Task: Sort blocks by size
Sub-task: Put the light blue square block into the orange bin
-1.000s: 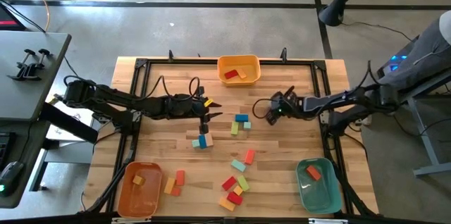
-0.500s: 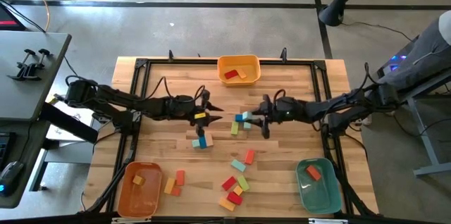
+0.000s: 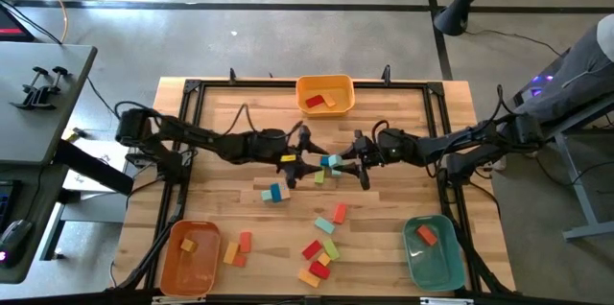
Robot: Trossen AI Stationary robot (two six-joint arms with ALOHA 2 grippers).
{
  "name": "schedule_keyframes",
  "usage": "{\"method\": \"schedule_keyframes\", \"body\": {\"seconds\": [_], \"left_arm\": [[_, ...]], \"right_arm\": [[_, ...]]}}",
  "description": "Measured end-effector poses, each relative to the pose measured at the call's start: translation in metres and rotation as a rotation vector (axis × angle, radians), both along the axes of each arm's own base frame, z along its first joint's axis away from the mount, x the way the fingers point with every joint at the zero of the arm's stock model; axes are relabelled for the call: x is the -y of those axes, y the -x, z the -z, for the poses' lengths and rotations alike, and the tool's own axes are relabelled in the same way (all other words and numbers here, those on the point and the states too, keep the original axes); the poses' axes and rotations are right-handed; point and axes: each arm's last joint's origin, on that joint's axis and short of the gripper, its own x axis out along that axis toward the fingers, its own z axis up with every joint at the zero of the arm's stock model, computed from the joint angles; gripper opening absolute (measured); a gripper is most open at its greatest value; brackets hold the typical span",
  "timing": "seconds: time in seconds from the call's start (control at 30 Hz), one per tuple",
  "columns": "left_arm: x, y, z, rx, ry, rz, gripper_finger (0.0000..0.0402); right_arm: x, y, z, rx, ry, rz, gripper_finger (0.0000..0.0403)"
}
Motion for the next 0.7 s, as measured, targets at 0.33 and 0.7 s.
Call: {"method": "schedule_keyframes", "body": {"seconds": [0.33, 0.7], "left_arm": [[-0.001, -0.031, 0.025, -0.048, -0.122, 0.004, 0.0260], [0.006, -0.044, 0.044, 0.040, -0.097, 0.005, 0.0235]], "right_arm": [[0.000, 0.001, 0.003, -0.042, -0.064, 0.007, 0.0138], [-0.001, 0.003, 0.010, -0.124, -0.159, 0.009, 0.0138]]}}
